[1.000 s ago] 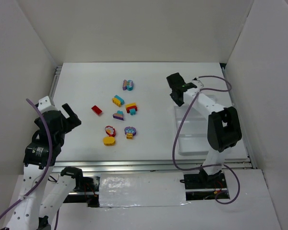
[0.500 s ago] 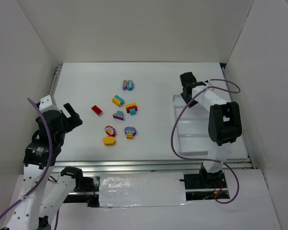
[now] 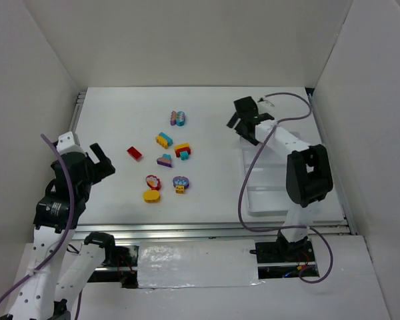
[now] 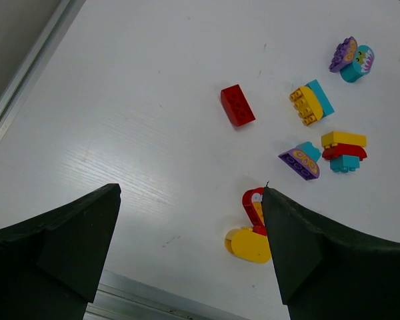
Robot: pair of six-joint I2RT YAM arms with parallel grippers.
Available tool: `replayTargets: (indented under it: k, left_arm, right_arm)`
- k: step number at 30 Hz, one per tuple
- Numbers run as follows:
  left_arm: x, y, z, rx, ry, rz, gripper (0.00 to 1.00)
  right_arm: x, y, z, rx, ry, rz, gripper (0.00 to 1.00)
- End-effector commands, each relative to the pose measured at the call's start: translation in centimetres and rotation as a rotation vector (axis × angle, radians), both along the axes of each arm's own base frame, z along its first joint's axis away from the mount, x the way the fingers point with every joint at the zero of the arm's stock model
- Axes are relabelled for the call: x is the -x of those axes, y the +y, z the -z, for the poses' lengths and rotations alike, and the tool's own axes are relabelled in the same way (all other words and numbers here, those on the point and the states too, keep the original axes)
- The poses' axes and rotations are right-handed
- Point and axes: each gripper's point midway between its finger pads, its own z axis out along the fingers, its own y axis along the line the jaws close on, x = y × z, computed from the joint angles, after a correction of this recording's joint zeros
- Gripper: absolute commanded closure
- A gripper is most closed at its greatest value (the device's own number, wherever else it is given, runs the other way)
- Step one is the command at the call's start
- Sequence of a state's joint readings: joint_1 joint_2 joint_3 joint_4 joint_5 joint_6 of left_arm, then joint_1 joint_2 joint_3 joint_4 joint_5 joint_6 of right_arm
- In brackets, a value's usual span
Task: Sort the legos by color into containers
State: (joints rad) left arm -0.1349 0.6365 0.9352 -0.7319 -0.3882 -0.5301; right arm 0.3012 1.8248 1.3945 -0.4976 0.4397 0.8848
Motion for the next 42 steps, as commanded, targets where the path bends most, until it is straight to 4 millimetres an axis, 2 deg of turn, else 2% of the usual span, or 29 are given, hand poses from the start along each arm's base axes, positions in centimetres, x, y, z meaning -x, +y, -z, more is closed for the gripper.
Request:
replayTargets:
  k: [1,2,4,6,8,12,13,14,15,16,17,18,20,21,22,23,24,25,26,27,29,31,36,39,40,42]
  left_arm:
    - [-0.8,0.5,-0.4,-0.001,-0.014,-0.044,0.01]
    - [-0.7,0.7,-0.2,-0.007,-0.003,-0.058,0.01]
    - [-0.8,0.9,0.1,-0.002,0.007,-0.077,0.01]
    - [-0.8,1.3,0.4,0.016,0.008,-0.120,0.01]
    - [-1.1,1.4,1.0,0.044,0.020,-0.156,0.01]
    - [-3.3,-1.1,1.7,0.207,0.019,-0.129,0.01]
    - [-4.7,-2.1,2.2,0.246,0.045,-0.110,0.00]
    - [-5.4,-2.2,2.7,0.266,0.062,-0.132,0.00]
    - [-6.2,-2.3,3.4,0.296,0.077,-0.172,0.00]
    - [-7.6,-2.1,5.0,0.285,0.139,-0.216,0.01]
    - [-8.4,-2.0,5.7,0.289,0.162,-0.250,0.00]
    - [-10.4,-2.1,7.1,0.297,0.184,-0.282,0.00]
    - [-12.2,-2.2,8.7,0.297,0.209,-0.312,0.00]
    - [-13.8,-2.4,10.3,0.292,0.253,-0.324,0.00]
    - [-14.9,-2.6,10.7,0.287,0.261,-0.320,0.00]
    - [-15.8,-2.8,11.2,0.279,0.279,-0.312,0.01]
    - [-17.3,-3.0,12.3,0.271,0.312,-0.315,0.00]
    - [-17.7,-2.9,13.0,0.257,0.334,-0.325,0.00]
    - [-18.2,-3.1,13.5,0.254,0.348,-0.324,0.01]
    - [-19.0,-3.2,14.6,0.248,0.373,-0.333,0.00]
    - [-19.7,-3.1,15.3,0.240,0.385,-0.342,0.01]
    - [-20.1,-3.3,17.0,0.236,0.416,-0.347,0.00]
    - [-19.9,-3.3,20.1,0.228,0.483,-0.366,0.04]
    - [-20.3,-3.7,21.4,0.239,0.488,-0.346,0.13]
    - [-20.5,-3.9,21.6,0.241,0.493,-0.338,0.24]
    - [-20.6,-4.2,22.3,0.252,0.509,-0.329,0.33]
  right_arm:
    - [0.3,11.0,-5.5,0.039,-0.129,-0.463,0.01]
    - [0.9,14.5,-7.1,0.048,-0.157,-0.571,0.01]
    - [1.7,17.9,-7.4,0.060,-0.154,-0.672,0.01]
    - [3.4,21.3,-7.3,0.042,-0.140,-0.776,0.01]
    - [4.7,22.4,-7.6,0.020,-0.138,-0.793,0.01]
    - [8.1,23.8,-8.9,-0.032,-0.172,-0.871,0.00]
    - [9.3,23.1,-9.4,-0.033,-0.172,-0.872,0.00]
    - [9.9,22.7,-9.7,-0.048,-0.172,-0.855,0.00]
    - [11.0,22.3,-11.6,-0.069,-0.208,-0.845,0.00]
    - [11.9,21.4,-10.6,-0.062,-0.188,-0.824,0.01]
    - [12.6,21.0,-10.9,-0.090,-0.193,-0.796,0.00]
    - [14.2,20.2,-11.1,-0.106,-0.202,-0.790,0.00]
    - [15.6,19.3,-11.3,-0.111,-0.205,-0.784,0.00]
    - [17.0,18.5,-11.4,-0.116,-0.208,-0.794,0.00]
    - [17.7,18.3,-11.5,-0.123,-0.210,-0.801,0.00]
    - [18.5,17.6,-12.6,-0.139,-0.239,-0.806,0.00]
    - [19.6,17.5,-11.9,-0.140,-0.232,-0.828,0.00]
    - [20.1,17.2,-12.0,-0.144,-0.243,-0.831,0.01]
    - [20.7,16.7,-13.0,-0.161,-0.278,-0.833,0.01]
    - [21.3,16.6,-12.6,-0.165,-0.282,-0.841,0.01]
    - [22.1,16.3,-13.3,-0.178,-0.311,-0.848,0.01]
    - [22.5,16.2,-13.4,-0.187,-0.315,-0.858,0.00]
    - [22.9,16.1,-14.2,-0.183,-0.324,-0.875,0.00]
    - [23.2,16.2,-14.5,-0.196,-0.336,-0.887,0.00]
    - [23.3,16.3,-14.5,-0.198,-0.339,-0.891,0.00]
    - [23.3,16.3,-14.4,-0.202,-0.337,-0.896,0.01]
